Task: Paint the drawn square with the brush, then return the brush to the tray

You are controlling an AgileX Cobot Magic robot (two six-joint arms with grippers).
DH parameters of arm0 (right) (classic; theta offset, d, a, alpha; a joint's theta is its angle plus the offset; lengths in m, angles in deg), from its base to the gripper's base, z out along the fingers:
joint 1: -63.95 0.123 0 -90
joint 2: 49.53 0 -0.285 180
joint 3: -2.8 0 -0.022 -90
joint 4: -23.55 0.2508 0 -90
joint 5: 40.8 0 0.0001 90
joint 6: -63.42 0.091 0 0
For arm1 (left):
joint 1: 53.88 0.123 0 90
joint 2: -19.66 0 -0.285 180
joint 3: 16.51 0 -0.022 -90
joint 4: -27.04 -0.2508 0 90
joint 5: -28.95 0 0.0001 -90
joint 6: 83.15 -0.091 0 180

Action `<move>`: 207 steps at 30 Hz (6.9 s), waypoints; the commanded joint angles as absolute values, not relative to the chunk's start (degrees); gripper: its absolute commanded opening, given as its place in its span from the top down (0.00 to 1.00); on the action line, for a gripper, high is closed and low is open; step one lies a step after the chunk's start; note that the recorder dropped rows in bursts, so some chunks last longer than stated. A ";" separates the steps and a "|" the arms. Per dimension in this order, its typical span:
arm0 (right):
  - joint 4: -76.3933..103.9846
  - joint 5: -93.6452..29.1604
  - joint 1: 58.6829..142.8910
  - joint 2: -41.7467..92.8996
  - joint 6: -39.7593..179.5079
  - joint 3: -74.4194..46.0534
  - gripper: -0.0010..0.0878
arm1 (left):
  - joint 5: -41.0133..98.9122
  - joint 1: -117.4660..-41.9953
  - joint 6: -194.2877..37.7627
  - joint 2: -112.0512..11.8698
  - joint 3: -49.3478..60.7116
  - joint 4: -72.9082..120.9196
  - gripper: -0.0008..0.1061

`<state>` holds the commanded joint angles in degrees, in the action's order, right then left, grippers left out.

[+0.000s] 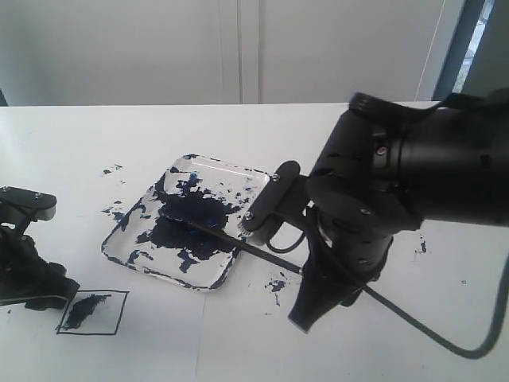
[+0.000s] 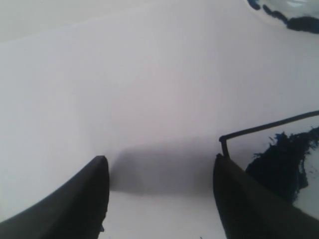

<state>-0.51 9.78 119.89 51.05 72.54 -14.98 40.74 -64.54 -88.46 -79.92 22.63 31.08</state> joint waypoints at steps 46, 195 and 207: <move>-2.81 -12.40 114.15 63.67 69.61 -14.91 0.70 | 40.53 -64.54 -88.46 -79.92 22.63 31.08 0.39; -4.46 29.16 143.54 63.88 52.99 2.12 0.99 | 42.39 -64.54 -88.24 -82.26 22.63 31.08 0.39; -10.84 29.16 143.30 63.88 54.74 2.12 0.99 | 45.02 -64.54 -87.58 -82.66 22.63 29.54 0.39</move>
